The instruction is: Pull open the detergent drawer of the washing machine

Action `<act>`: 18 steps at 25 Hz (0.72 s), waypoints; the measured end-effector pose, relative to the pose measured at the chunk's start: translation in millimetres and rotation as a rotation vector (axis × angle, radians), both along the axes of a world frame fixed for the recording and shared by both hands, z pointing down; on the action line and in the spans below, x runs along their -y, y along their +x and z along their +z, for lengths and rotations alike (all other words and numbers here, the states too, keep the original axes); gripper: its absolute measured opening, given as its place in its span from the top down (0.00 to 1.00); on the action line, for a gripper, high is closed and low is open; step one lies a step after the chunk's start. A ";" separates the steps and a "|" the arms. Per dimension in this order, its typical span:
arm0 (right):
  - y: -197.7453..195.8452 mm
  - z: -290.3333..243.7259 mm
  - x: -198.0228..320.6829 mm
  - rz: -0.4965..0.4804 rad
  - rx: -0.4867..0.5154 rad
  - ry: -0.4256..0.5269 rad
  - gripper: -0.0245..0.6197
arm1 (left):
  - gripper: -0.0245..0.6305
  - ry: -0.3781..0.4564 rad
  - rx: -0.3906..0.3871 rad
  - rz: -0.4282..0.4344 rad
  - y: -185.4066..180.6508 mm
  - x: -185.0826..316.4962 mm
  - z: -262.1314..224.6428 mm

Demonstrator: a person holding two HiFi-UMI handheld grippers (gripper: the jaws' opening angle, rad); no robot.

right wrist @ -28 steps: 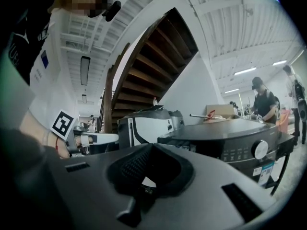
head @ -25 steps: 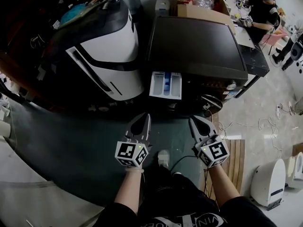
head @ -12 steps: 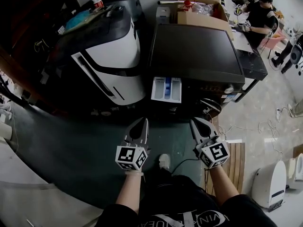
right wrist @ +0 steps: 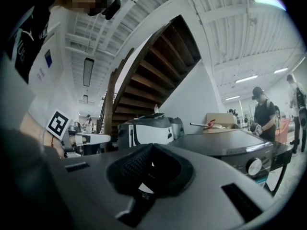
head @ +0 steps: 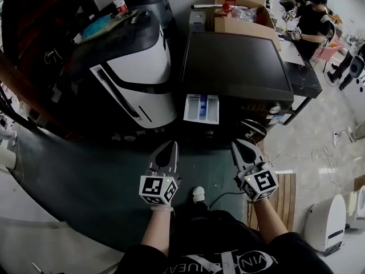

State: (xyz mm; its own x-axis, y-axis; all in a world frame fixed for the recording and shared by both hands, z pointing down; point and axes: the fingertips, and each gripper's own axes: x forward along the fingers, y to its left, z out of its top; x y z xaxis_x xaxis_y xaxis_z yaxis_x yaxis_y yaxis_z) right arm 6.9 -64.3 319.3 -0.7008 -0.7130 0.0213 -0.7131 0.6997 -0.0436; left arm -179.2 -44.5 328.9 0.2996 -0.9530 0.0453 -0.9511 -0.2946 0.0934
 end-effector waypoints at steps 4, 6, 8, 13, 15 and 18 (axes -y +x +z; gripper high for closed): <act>0.4 -5.4 1.1 0.004 0.001 0.009 0.94 | 0.95 0.010 0.007 -0.014 -4.2 -0.3 -5.3; -0.1 -7.6 1.2 0.006 -0.001 0.014 0.94 | 0.95 0.012 0.006 -0.024 -7.0 -0.9 -6.9; -1.0 -8.2 1.5 0.005 0.002 0.013 0.94 | 0.95 0.015 0.003 -0.030 -9.4 -0.9 -8.0; -2.1 -11.8 1.2 0.008 0.009 0.017 0.94 | 0.95 0.020 0.005 -0.034 -12.0 -3.0 -10.4; -2.7 -12.9 1.4 0.010 0.009 0.020 0.94 | 0.95 0.024 0.007 -0.034 -13.1 -2.6 -12.3; -5.2 -14.0 1.8 0.013 0.007 0.023 0.94 | 0.95 0.030 0.010 -0.033 -15.8 -1.1 -14.4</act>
State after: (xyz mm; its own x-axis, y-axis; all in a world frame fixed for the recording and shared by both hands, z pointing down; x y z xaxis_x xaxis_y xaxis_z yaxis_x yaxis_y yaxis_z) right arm 1.7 -66.1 305.4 -0.6913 -0.7226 -0.0001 -0.7222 0.6909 -0.0329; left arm -194.9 -43.4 314.5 0.2681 -0.9632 0.0196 -0.9610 -0.2659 0.0757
